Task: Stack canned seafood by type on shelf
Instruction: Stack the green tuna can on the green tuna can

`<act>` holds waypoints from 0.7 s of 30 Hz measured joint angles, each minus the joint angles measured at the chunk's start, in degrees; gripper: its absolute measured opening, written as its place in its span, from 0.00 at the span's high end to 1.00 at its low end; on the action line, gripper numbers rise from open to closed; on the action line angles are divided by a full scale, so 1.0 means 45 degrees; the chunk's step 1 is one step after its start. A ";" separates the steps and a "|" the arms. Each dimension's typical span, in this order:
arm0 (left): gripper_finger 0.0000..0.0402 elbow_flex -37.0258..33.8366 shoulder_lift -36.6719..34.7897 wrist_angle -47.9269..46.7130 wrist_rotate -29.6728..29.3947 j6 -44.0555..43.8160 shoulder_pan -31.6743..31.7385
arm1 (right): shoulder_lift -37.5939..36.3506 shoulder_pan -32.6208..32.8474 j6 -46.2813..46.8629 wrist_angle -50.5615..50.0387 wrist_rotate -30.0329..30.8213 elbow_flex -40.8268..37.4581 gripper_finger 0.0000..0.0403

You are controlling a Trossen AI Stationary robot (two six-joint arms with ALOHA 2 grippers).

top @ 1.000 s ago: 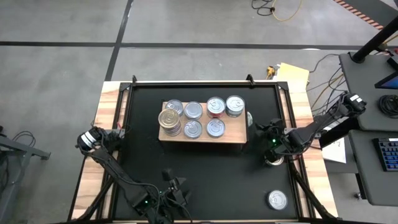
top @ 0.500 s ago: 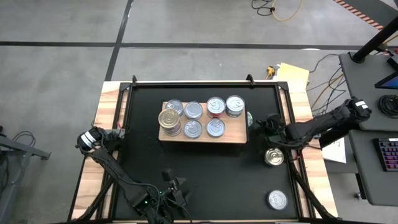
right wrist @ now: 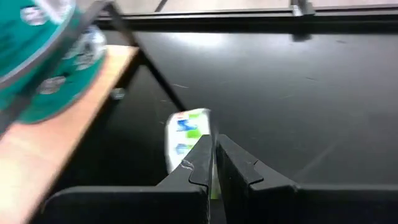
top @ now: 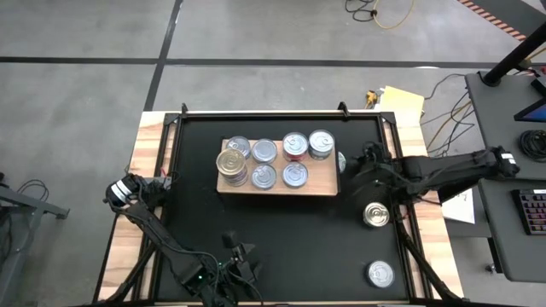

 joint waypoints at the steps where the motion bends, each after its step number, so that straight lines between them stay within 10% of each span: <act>1: 0.60 0.0000 0.0000 0.0000 0.0000 -0.0005 0.0000 | -0.0325 -0.0172 -0.0061 -0.0364 -0.0127 -0.0002 0.97; 9: 0.60 0.0000 0.0000 0.0005 0.0007 -0.0005 0.0000 | -0.2879 -0.1204 -0.0082 -0.1913 -0.2165 -0.0460 0.97; 21: 0.60 0.0000 0.0000 0.0010 0.0010 0.0005 0.0053 | -0.3012 -0.1563 -0.0081 0.2037 -0.3393 -0.2418 0.97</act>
